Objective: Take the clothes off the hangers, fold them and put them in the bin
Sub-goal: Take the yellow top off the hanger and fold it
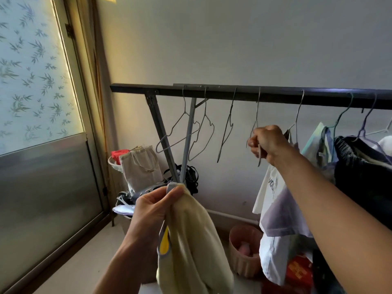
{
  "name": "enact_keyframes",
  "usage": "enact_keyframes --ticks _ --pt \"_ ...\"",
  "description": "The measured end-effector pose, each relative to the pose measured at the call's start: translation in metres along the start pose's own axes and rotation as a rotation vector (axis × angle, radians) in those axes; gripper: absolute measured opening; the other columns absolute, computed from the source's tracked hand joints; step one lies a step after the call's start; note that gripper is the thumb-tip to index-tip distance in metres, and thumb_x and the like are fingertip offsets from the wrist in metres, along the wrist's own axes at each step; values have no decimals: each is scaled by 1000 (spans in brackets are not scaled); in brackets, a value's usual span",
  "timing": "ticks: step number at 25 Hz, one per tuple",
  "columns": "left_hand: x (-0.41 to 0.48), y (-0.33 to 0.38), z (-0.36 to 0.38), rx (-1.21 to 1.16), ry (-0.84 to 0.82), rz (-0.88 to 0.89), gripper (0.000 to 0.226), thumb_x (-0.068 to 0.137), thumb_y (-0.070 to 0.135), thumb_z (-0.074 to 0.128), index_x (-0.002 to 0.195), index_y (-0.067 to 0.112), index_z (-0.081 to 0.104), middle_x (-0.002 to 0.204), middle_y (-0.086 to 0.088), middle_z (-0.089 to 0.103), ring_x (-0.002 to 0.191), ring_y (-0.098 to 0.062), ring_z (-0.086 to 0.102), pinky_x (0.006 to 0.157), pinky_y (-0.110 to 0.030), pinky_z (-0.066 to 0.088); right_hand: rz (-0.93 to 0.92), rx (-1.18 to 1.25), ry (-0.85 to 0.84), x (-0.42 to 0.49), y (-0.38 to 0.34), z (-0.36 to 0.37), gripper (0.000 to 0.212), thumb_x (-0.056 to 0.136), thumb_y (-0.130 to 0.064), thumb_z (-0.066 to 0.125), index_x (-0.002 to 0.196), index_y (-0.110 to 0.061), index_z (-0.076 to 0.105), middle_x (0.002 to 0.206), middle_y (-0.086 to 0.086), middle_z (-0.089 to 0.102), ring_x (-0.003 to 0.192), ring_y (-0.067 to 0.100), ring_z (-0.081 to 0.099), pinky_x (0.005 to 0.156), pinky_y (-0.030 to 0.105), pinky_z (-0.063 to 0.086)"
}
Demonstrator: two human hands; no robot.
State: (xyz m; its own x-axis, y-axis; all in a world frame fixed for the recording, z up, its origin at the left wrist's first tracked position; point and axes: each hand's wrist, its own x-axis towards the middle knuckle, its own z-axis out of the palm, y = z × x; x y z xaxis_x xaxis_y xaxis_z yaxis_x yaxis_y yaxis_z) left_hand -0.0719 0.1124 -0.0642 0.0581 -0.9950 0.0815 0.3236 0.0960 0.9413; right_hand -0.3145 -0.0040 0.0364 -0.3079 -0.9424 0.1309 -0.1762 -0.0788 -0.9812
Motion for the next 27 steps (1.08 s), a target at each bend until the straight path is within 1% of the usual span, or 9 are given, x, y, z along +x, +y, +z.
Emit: enact_keyframes --ticks 3,5,6,8,11,16,20,24,27 --pt "-6 6 1 13 4 40 21 72 17 71 87 4 76 73 -9 72 62 -13 67 54 -20 53 -22 -448 129 -16 3 -10 32 100 -26 34 107 0 50 86 17 61 70 29 64 63 33 48" --pt "-11 7 1 33 -19 61 17 75 16 70 88 6 76 75 -9 73 66 -13 67 58 -21 54 -357 -762 364 -44 11 -10 32 100 -31 36 111 -5 50 106 18 58 97 36 58 80 40 44" --pt "-13 6 2 52 -25 70 14 77 14 70 87 8 77 77 -10 73 69 -15 67 62 -23 56 -597 -698 381 -69 18 0 27 99 -30 40 107 -8 54 105 16 59 96 36 58 76 37 43" --pt "-17 2 3 93 -33 91 11 83 7 68 88 10 78 83 -12 74 76 -19 67 72 -30 57 -791 -479 96 -122 37 32 19 95 -29 50 94 -15 63 91 3 64 83 22 60 69 31 46" --pt "-25 -2 0 114 -79 83 26 89 -4 58 87 13 78 87 -16 74 78 -21 67 77 -33 58 -597 -310 -246 -168 65 69 9 91 -33 64 94 -25 62 84 -12 64 79 2 60 65 16 50" --pt "-37 -9 -19 158 -196 52 44 92 -11 43 94 16 78 87 -11 73 77 -20 64 73 -31 55 -548 -355 -137 -182 85 89 5 93 -26 62 96 -24 60 85 -8 63 74 2 58 63 4 41" --pt "-36 -19 -41 263 -139 132 30 91 -4 57 110 15 71 98 -9 73 88 -24 69 77 -32 60 -656 -533 -21 -186 84 88 10 93 -19 61 85 -17 66 80 -3 62 73 17 59 67 29 47" --pt "-25 -51 -70 896 -104 237 30 77 28 78 102 41 66 94 12 58 78 -6 53 65 -18 42 -558 -480 -122 -193 67 57 9 91 -27 61 87 -24 67 78 -12 65 76 11 62 70 38 52" --pt "-13 -58 -68 706 -195 142 21 84 14 72 78 34 74 77 5 69 62 -5 59 64 -27 49 -468 -444 -87 -194 55 12 8 88 -33 61 85 -30 68 77 -9 66 72 7 60 71 37 49"
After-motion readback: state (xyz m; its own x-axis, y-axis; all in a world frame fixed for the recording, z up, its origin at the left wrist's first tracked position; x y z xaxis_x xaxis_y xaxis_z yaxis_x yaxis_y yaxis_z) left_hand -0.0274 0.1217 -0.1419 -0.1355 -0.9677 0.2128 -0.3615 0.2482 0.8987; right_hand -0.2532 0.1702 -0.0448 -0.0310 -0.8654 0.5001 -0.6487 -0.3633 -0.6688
